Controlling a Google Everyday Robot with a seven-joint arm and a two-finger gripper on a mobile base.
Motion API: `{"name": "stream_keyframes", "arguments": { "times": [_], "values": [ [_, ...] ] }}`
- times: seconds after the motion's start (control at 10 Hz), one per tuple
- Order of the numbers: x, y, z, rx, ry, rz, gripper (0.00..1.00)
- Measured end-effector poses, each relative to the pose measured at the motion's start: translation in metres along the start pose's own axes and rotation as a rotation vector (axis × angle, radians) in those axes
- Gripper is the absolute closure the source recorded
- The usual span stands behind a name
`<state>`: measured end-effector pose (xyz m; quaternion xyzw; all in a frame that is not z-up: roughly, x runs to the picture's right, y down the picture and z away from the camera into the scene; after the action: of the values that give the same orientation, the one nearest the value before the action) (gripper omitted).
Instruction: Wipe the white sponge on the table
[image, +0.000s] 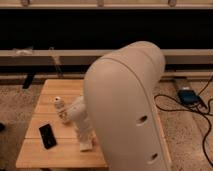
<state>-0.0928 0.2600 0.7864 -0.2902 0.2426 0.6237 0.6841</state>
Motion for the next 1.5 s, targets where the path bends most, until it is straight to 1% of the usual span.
{"name": "stream_keyframes", "arguments": {
  "times": [0.1, 0.3, 0.4, 0.5, 0.6, 0.8, 1.0, 1.1, 1.2, 1.3, 1.5],
  "values": [
    [-0.008, -0.029, -0.004, 0.010, -0.008, 0.045, 1.00],
    [-0.023, -0.071, -0.007, 0.035, -0.013, 0.115, 1.00],
    [-0.031, -0.085, -0.006, 0.046, -0.016, 0.144, 1.00],
    [-0.039, -0.092, -0.007, 0.050, -0.024, 0.161, 1.00],
    [-0.046, -0.094, -0.008, 0.049, -0.033, 0.167, 1.00],
    [-0.060, -0.080, -0.009, 0.038, -0.049, 0.158, 1.00],
    [-0.079, -0.046, -0.008, 0.018, -0.060, 0.128, 1.00],
    [-0.088, -0.019, -0.007, 0.004, -0.061, 0.093, 0.95],
    [-0.091, 0.003, -0.006, -0.005, -0.058, 0.056, 0.86],
    [-0.089, 0.020, -0.005, -0.015, -0.055, 0.026, 0.78],
    [-0.069, 0.053, -0.003, -0.038, -0.033, -0.054, 0.57]
  ]
}}
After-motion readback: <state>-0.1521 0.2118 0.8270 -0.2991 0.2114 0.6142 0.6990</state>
